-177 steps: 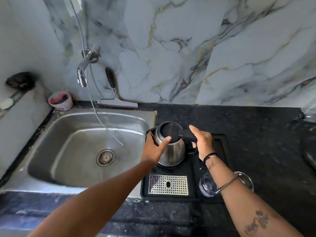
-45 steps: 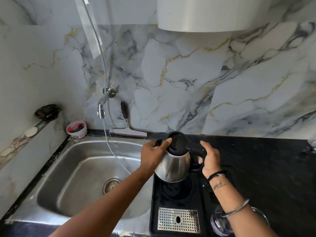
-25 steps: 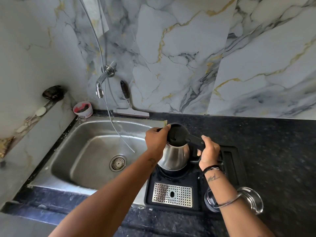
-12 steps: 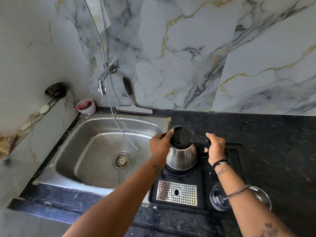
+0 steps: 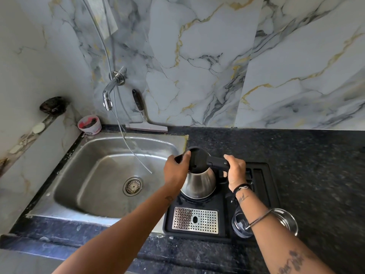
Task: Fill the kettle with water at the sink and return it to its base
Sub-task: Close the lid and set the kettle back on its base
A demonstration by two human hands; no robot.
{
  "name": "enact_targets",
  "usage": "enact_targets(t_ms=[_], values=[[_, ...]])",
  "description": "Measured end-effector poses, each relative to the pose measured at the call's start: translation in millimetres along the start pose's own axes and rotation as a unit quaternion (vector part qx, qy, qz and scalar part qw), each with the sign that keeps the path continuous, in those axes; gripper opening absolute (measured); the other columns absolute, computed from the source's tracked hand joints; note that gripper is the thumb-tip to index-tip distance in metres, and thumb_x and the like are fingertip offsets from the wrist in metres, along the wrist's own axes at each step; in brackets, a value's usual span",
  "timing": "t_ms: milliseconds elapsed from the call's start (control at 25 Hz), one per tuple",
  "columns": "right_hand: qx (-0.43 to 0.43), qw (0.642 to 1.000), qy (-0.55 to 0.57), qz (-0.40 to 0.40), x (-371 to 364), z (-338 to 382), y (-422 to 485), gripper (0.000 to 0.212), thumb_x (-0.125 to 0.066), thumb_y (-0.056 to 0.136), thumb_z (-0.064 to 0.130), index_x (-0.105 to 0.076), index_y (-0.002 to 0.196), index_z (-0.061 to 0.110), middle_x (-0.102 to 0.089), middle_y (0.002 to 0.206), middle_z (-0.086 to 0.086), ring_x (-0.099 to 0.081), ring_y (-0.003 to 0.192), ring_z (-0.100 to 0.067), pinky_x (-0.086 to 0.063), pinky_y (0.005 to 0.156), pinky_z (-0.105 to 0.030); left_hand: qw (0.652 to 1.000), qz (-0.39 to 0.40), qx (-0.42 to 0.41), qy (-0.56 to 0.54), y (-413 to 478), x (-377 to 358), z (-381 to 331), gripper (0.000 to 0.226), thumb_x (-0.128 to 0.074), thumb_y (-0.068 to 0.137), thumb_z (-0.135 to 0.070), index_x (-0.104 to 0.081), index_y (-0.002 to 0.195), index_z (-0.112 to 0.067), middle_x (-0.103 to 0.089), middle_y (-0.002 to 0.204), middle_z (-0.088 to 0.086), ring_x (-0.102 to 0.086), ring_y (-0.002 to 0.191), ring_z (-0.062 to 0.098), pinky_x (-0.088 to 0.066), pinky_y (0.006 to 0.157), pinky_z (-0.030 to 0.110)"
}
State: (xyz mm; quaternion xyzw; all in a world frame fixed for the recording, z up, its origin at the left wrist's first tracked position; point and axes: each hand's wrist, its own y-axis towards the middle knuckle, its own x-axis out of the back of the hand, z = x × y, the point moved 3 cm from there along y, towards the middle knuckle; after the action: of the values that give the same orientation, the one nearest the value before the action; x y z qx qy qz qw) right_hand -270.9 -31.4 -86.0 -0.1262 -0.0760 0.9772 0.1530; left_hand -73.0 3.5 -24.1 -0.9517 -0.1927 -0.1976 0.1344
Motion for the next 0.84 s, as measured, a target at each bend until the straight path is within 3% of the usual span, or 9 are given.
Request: enact_targets(t_ms=[40,80,160,200,240,480,680,840], values=[[0.000,1.000,0.000,0.002,-0.7,0.8,-0.3,0.035,-0.064,0.071,0.030,-0.052,0.041,0.016,-0.044,0.038,0.004,-0.038,0.031,-0.015,-0.024,0.033,-0.020,0.992,-0.003,-0.078,0.097,-2.7,1.4,-5.4,0.075,-0.059,0.089,-0.055,-0.048,0.138,0.000,-0.052,0.144,0.018,-0.042,0.138,0.035,-0.033,0.114,0.040],[-0.002,1.000,-0.003,0.004,-0.6,0.7,-0.9,0.035,-0.064,0.071,0.031,-0.053,0.041,0.017,-0.045,0.039,0.004,-0.038,0.032,-0.014,-0.025,0.033,-0.020,0.962,0.009,-0.187,0.201,-5.2,1.2,-11.0,0.090,-0.054,0.089,-0.059,-0.027,0.151,0.000,-0.027,0.161,0.015,-0.019,0.151,0.032,-0.011,0.123,0.039],[-0.004,1.000,-0.011,0.003,0.1,0.9,-1.7,0.033,-0.063,0.070,0.031,-0.054,0.042,0.016,-0.046,0.039,0.004,-0.039,0.032,-0.014,-0.025,0.033,-0.019,0.843,0.083,-0.382,0.369,-10.8,-5.9,-17.2,0.104,-0.045,0.086,-0.069,-0.007,0.156,-0.002,0.002,0.165,0.013,0.005,0.153,0.026,0.012,0.121,0.036],[-0.006,1.000,-0.012,0.001,0.1,1.4,-2.2,0.033,-0.063,0.070,0.031,-0.054,0.044,0.015,-0.046,0.039,0.004,-0.038,0.032,-0.014,-0.024,0.032,-0.019,0.795,0.114,-0.417,0.426,-12.7,-10.0,-14.8,0.109,-0.045,0.083,-0.072,-0.005,0.156,-0.002,0.002,0.166,0.016,0.007,0.153,0.026,0.015,0.120,0.035],[-0.006,1.000,-0.011,0.000,-0.1,1.6,-1.7,0.033,-0.062,0.070,0.031,-0.053,0.045,0.012,-0.046,0.039,0.003,-0.038,0.032,-0.015,-0.024,0.032,-0.019,0.770,0.131,-0.421,0.462,-12.3,-14.4,-11.1,0.113,-0.048,0.081,-0.074,-0.005,0.156,-0.001,0.001,0.166,0.019,0.006,0.153,0.027,0.017,0.120,0.035],[-0.011,1.000,-0.010,-0.020,0.1,-1.9,-3.2,0.032,-0.060,0.072,0.026,-0.050,0.048,0.008,-0.047,0.039,0.005,-0.042,0.032,-0.013,-0.027,0.032,-0.018,0.795,0.121,-0.373,0.463,-16.7,-26.0,-4.6,0.111,-0.058,0.081,-0.063,-0.006,0.155,0.000,-0.005,0.165,0.022,-0.001,0.153,0.030,0.007,0.124,0.039],[0.001,0.999,-0.038,-0.017,1.0,0.6,-2.8,0.034,-0.059,0.074,0.027,-0.051,0.045,0.011,-0.046,0.039,0.003,-0.041,0.033,-0.014,-0.028,0.033,-0.019,0.792,0.135,-0.380,0.458,-14.5,-23.8,-2.0,0.111,-0.058,0.082,-0.062,-0.002,0.155,-0.001,0.000,0.165,0.021,0.004,0.153,0.030,0.013,0.121,0.037],[0.055,0.981,-0.187,-0.007,7.8,18.9,-6.5,0.036,-0.056,0.082,0.027,-0.045,0.049,0.016,-0.044,0.045,0.003,-0.042,0.044,-0.015,-0.034,0.044,-0.029,0.809,0.161,-0.396,0.404,-7.0,-3.3,-7.6,0.108,-0.052,0.083,-0.069,-0.006,0.156,-0.005,0.001,0.166,0.016,0.005,0.153,0.025,0.020,0.118,0.033]])
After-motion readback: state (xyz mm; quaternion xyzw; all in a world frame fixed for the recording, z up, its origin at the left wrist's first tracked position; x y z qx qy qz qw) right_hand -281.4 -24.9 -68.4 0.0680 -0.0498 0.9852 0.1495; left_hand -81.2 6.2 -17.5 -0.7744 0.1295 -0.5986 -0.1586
